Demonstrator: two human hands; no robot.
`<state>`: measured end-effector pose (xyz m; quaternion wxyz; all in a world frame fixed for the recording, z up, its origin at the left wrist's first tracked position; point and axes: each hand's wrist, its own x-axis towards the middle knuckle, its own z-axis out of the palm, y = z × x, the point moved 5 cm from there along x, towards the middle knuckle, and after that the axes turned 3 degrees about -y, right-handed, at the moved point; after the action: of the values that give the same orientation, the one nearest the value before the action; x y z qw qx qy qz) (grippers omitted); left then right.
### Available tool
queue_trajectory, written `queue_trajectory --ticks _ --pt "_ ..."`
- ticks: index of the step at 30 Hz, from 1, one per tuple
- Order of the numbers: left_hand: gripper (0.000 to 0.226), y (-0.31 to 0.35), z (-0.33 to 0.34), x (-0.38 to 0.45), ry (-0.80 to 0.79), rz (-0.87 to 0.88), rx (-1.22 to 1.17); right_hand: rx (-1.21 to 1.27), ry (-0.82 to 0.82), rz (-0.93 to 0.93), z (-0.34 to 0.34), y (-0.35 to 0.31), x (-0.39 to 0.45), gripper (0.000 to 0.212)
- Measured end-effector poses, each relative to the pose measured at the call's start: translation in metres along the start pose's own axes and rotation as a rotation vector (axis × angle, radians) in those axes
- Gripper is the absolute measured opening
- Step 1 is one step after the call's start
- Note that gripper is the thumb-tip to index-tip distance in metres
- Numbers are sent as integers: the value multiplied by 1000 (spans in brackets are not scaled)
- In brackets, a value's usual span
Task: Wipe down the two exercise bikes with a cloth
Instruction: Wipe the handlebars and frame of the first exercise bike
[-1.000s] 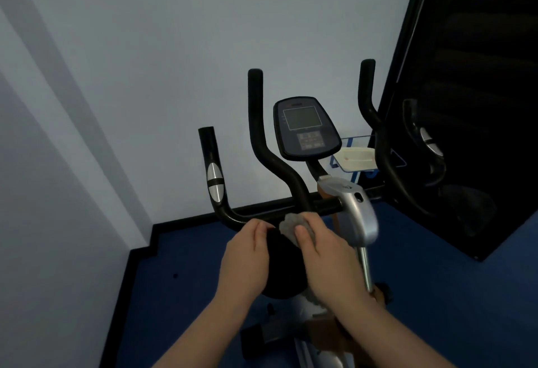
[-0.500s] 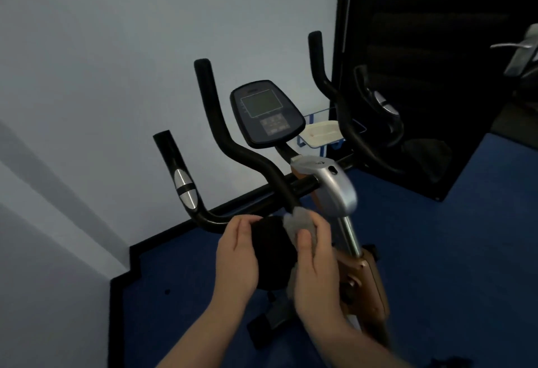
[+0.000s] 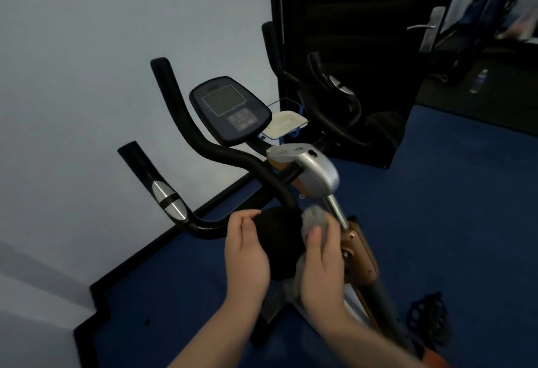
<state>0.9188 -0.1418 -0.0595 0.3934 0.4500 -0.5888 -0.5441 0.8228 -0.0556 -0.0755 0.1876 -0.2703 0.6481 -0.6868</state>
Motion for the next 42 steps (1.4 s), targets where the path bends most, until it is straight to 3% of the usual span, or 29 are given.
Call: queue_trajectory --ticks 3,9,13,16,21,27,30,34,36,42 --pt "29 -1 1 2 -5 11 0 -180 -137 -84 6 -25 39 18" --pt "32 -4 1 2 -18 -57 -142 -425 -209 -338 -9 -25 18 33" --pt "34 -2 0 1 27 -69 -194 -741 -225 -601 -9 -51 46 29" --pt "34 -1 0 -1 52 -33 -194 -934 -355 -868 -5 -52 32 20" --pt "35 1 -1 -5 101 13 -139 -945 -401 -1017 -19 -43 21 15" --pt "35 2 -1 -18 136 55 -145 -847 -367 -927 -7 -47 24 18" --pt "37 -3 3 -30 133 52 -163 -810 -457 -919 -11 -40 3 14" --pt "39 -5 0 -34 79 74 -170 -893 -485 -822 13 -61 18 11" --pt "41 -6 -2 -37 36 73 -161 -941 -531 -741 25 -61 21 20" --pt "41 -12 -4 -37 -19 55 -176 -534 -775 -471 -8 -33 3 45"
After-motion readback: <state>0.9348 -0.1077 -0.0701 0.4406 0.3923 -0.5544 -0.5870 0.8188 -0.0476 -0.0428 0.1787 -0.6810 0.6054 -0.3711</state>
